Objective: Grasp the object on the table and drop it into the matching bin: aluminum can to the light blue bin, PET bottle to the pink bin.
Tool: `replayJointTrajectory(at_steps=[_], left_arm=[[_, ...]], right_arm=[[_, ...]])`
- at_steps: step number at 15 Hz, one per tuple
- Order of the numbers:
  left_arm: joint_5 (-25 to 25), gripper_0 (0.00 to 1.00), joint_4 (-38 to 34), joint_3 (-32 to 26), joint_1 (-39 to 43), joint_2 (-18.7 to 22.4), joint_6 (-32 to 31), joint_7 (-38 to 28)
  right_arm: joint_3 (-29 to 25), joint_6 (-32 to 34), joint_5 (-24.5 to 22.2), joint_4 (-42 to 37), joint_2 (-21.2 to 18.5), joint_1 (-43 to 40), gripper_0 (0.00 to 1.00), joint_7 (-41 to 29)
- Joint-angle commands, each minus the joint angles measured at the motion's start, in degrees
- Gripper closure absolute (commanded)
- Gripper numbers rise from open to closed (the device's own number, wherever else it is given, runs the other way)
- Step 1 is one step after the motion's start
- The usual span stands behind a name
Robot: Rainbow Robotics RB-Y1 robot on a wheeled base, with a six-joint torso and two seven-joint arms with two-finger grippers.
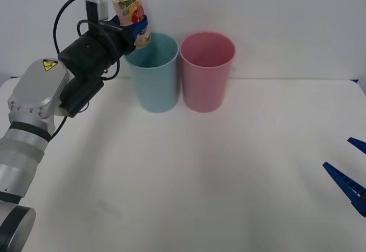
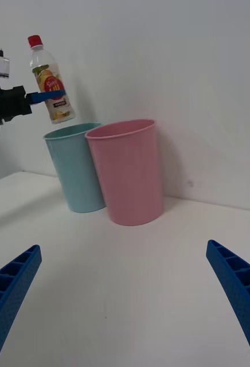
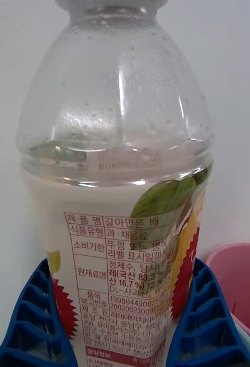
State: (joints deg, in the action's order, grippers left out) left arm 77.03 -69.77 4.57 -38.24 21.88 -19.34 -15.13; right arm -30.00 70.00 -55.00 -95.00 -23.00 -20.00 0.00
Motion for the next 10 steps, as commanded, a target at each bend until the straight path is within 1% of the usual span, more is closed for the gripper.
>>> replayJointTrajectory(at_steps=[1, 5, 9, 10], left_arm=[[-0.04, 1.00, -0.02, 0.00, -0.08, -0.09, 0.00, 0.01], [-2.41, 1.00, -2.13, 0.00, -0.16, 0.00, -1.49, 0.10], [-2.59, 1.00, -2.13, 0.09, -1.48, -0.79, -4.22, 0.36], [-2.24, 1.00, -2.13, 0.09, -1.83, -1.05, -5.80, 0.19]], right_arm=[[0.00, 0.00, 0.00, 0.00, 0.00, 0.00, 0.00, 0.00], [0.00, 0.00, 0.00, 0.00, 0.00, 0.00, 0.00, 0.00], [0.00, 0.00, 0.00, 0.00, 0.00, 0.00, 0.00, 0.00], [0.00, 0.00, 0.00, 0.00, 0.00, 0.00, 0.00, 0.00]])
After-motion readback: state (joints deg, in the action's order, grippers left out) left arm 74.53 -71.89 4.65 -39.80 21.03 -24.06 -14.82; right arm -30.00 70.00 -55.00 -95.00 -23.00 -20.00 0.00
